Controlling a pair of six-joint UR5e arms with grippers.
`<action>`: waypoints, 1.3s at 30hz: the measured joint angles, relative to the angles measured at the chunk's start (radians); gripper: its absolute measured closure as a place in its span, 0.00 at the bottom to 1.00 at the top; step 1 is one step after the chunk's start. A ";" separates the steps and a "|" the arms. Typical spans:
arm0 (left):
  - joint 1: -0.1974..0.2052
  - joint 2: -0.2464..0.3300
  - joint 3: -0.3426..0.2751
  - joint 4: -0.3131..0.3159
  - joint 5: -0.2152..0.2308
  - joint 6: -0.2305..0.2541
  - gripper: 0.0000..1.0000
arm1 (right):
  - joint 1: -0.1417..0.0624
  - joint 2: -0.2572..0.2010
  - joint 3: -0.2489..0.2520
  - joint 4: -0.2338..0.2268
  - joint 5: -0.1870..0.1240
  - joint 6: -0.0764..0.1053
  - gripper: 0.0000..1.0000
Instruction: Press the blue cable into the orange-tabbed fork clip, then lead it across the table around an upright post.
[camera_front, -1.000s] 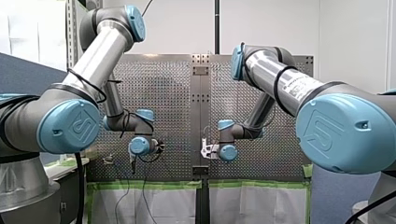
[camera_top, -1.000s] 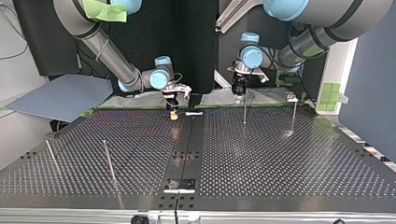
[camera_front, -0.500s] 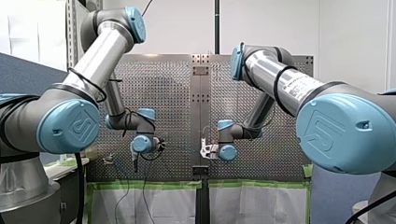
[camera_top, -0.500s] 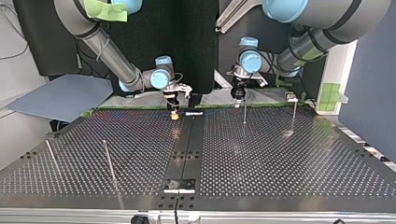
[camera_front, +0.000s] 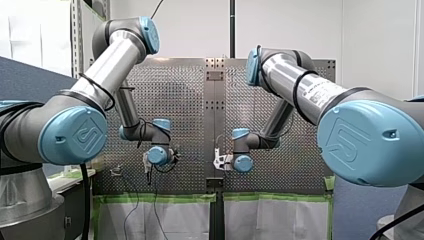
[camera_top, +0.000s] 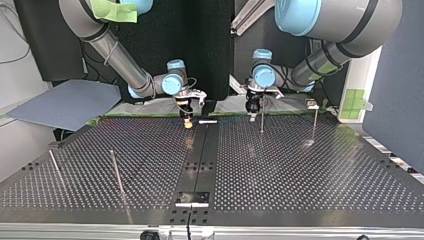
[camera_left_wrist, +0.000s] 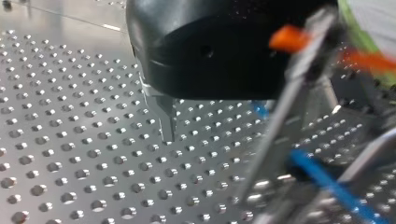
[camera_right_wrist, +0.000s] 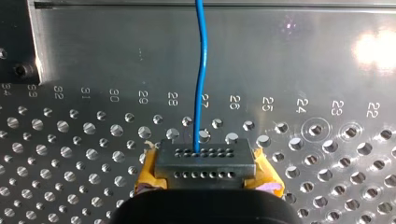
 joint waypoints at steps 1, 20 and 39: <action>0.000 0.000 0.006 -0.001 -0.003 0.001 0.07 | 0.000 0.000 0.000 0.000 0.000 0.000 1.00; -0.007 -0.001 0.022 -0.040 -0.013 0.038 0.07 | 0.002 0.000 0.000 0.000 0.000 -0.002 1.00; -0.030 -0.002 0.026 -0.049 -0.033 0.055 0.61 | 0.002 0.000 0.000 0.003 -0.001 -0.003 1.00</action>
